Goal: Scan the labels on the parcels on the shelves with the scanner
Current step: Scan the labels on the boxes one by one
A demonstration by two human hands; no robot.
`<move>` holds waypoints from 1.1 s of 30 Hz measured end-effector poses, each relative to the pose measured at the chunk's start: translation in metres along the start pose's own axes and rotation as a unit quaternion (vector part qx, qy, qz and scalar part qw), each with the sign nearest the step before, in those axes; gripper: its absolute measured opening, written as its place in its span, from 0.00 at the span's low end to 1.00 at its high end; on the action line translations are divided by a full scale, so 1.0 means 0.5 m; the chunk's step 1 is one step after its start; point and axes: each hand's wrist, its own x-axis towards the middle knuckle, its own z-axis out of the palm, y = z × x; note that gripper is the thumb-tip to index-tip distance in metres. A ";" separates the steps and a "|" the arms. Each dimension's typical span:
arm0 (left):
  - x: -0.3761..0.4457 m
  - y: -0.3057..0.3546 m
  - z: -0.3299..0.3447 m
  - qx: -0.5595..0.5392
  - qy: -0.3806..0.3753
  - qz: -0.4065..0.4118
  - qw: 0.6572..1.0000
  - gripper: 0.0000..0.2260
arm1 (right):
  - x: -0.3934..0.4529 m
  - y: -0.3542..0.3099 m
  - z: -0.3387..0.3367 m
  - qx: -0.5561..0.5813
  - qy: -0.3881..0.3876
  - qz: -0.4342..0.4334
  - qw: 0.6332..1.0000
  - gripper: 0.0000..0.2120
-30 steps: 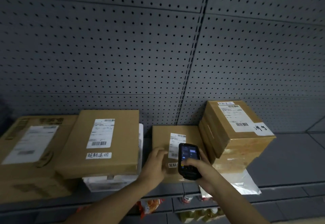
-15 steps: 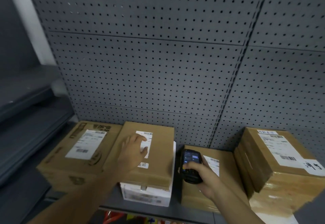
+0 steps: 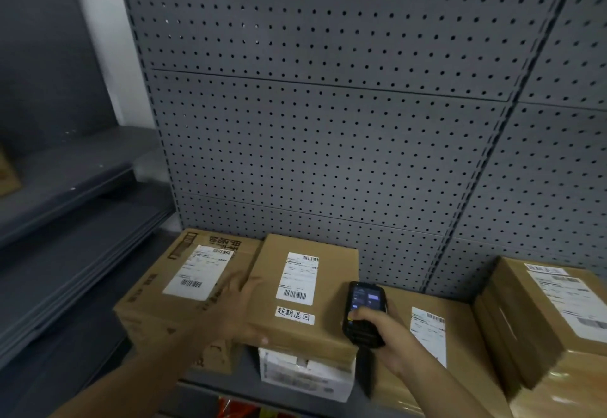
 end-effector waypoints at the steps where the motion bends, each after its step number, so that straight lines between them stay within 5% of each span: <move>1: 0.002 -0.003 0.004 -0.005 0.006 0.002 1.000 0.55 | -0.001 0.002 0.002 0.003 0.006 0.000 1.000 0.26; 10: 0.001 -0.003 0.038 -0.077 0.028 0.013 0.997 0.54 | -0.035 0.036 0.017 0.010 0.015 -0.006 1.000 0.29; 28: -0.096 0.119 0.102 -0.034 0.255 0.122 0.959 0.53 | -0.210 0.031 -0.059 -0.028 -0.022 -0.061 0.997 0.37; 33: -0.139 0.221 0.095 -0.114 0.300 0.133 0.938 0.51 | -0.316 -0.012 -0.102 -0.019 -0.068 -0.091 0.993 0.37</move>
